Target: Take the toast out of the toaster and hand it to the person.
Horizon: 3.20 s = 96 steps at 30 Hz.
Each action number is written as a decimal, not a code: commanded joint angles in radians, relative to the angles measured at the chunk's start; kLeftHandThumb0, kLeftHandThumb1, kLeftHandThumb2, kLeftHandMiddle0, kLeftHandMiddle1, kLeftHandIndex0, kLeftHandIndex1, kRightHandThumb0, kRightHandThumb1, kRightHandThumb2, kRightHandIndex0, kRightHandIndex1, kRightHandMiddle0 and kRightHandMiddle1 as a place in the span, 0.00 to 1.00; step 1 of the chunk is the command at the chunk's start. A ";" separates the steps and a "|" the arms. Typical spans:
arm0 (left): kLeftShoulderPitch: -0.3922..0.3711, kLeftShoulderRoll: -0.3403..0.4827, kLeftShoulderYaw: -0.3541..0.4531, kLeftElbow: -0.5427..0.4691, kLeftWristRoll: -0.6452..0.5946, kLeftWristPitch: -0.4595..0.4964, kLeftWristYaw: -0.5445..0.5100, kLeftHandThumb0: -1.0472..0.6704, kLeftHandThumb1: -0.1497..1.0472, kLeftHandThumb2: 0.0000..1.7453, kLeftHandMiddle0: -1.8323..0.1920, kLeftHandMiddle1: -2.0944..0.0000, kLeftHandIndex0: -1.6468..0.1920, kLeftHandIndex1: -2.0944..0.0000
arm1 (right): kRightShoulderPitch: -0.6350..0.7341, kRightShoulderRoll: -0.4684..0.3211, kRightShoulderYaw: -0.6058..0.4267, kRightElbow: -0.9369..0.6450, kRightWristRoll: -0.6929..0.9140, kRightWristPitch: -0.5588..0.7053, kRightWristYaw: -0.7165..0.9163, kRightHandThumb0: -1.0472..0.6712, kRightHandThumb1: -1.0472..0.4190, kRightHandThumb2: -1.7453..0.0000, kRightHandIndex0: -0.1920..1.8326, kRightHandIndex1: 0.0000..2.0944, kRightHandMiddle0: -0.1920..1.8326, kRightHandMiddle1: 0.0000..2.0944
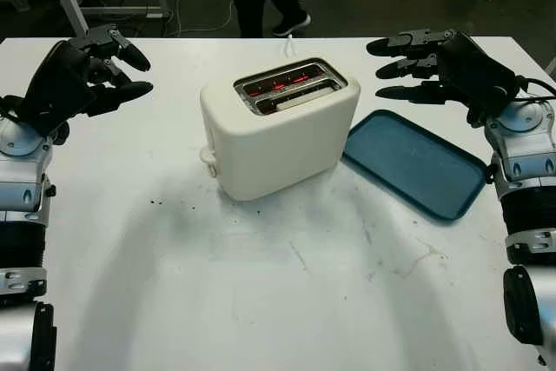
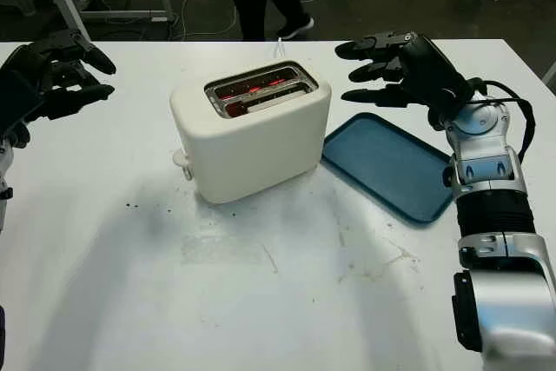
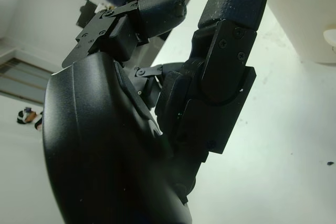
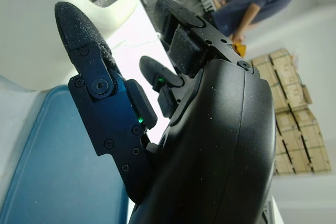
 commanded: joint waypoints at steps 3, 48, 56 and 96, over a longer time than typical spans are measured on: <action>0.006 0.004 0.004 -0.006 -0.007 -0.006 -0.002 0.00 0.89 0.02 0.65 0.30 0.65 0.35 | -0.011 0.006 -0.011 -0.001 0.015 0.010 -0.003 0.21 0.22 1.00 0.38 0.26 0.47 0.00; 0.001 0.005 -0.003 -0.003 0.008 -0.008 0.005 0.00 0.89 0.03 0.66 0.29 0.67 0.32 | -0.037 0.006 -0.007 -0.012 0.004 0.000 -0.025 0.18 0.22 1.00 0.38 0.27 0.47 0.00; 0.003 0.005 -0.005 -0.004 0.012 -0.014 0.008 0.00 0.89 0.04 0.66 0.29 0.67 0.32 | -0.209 0.009 0.047 0.046 -0.051 -0.077 -0.021 0.19 0.23 1.00 0.34 0.28 0.46 0.00; 0.016 -0.003 0.008 -0.021 -0.005 0.010 0.016 0.00 0.89 0.02 0.64 0.30 0.64 0.35 | -0.397 0.085 0.410 0.170 -0.494 -0.277 -0.067 0.28 0.27 1.00 0.32 0.28 0.46 0.00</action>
